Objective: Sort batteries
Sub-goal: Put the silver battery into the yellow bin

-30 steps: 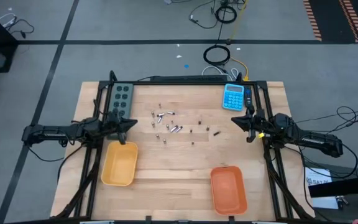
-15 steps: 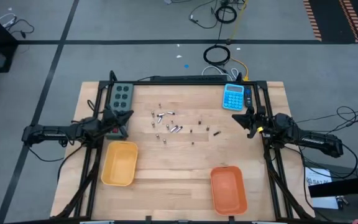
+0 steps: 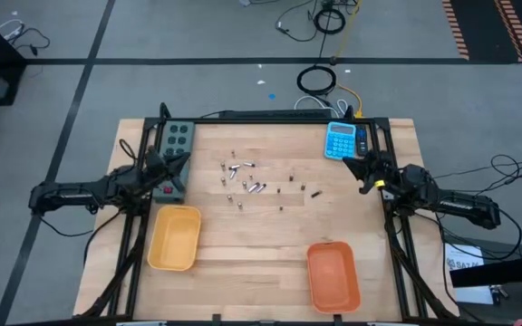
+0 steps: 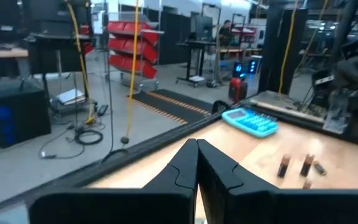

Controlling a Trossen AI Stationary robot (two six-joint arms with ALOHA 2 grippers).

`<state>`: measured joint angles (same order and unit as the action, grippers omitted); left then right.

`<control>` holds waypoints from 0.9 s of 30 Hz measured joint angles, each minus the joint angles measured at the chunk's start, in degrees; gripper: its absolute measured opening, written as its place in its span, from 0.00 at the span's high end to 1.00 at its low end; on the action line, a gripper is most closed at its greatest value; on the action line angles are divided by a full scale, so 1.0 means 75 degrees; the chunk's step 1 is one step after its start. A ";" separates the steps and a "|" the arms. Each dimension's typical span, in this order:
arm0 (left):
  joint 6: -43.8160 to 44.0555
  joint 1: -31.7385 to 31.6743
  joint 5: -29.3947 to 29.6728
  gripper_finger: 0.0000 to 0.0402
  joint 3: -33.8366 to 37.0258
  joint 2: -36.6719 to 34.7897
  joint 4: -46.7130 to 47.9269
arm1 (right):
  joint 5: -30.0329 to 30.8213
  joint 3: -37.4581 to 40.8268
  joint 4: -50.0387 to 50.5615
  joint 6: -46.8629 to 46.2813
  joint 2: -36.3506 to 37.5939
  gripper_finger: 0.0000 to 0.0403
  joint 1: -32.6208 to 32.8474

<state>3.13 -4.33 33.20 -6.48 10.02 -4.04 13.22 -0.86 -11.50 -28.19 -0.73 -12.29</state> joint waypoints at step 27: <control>0.0484 -0.1576 -0.2474 0.97 -0.2793 0.4541 0.0373 | 0.1852 -0.1153 -0.0850 0.1711 -0.3637 1.00 -0.0210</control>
<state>6.76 -16.15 14.64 -27.43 44.08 -1.24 27.11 -9.51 -17.88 -15.36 -28.01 -13.87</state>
